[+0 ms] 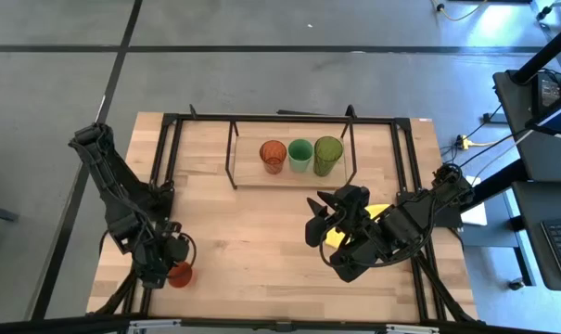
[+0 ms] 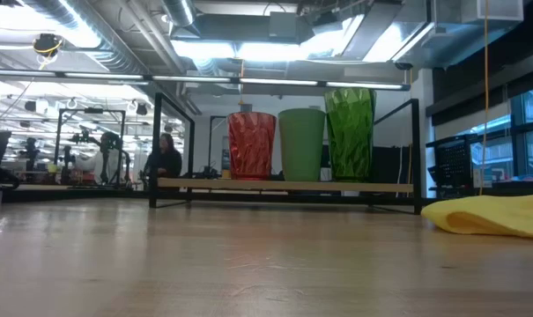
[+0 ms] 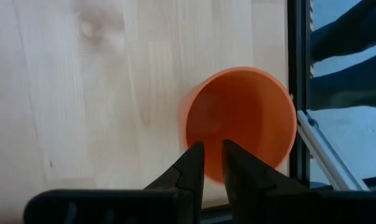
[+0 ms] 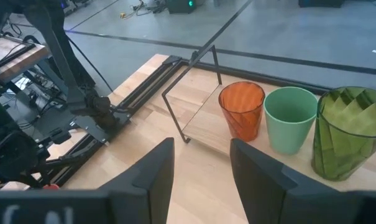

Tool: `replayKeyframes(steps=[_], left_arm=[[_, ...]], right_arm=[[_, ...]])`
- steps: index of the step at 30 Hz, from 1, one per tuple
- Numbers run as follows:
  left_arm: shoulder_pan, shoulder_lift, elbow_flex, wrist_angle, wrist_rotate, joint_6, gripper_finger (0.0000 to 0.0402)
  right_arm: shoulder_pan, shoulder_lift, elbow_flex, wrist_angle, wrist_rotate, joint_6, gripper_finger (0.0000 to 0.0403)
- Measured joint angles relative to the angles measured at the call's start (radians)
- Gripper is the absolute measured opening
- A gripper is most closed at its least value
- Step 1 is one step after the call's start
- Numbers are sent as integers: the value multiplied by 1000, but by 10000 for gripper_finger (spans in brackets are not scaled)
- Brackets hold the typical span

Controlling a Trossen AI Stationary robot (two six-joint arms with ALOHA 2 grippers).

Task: Stack small to large cups/mugs on shelf
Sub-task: Put the orange cup on the shelf

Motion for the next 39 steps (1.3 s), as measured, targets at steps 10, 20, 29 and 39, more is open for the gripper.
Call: replayKeyframes(steps=[10, 20, 29, 39], left_arm=[[0, 39, 0, 1, -9, -4, 51], [0, 90, 0, -23, -46, -3, 51], [0, 49, 27, -23, 6, -6, 51], [42, -4, 57, -17, 61, -62, 51]], right_arm=[[9, 0, 0, 0, -1, 0, 158], [9, 0, 0, -1, -2, 0, 158], [9, 0, 0, -1, -9, 0, 158], [9, 0, 0, -2, -9, -1, 158]])
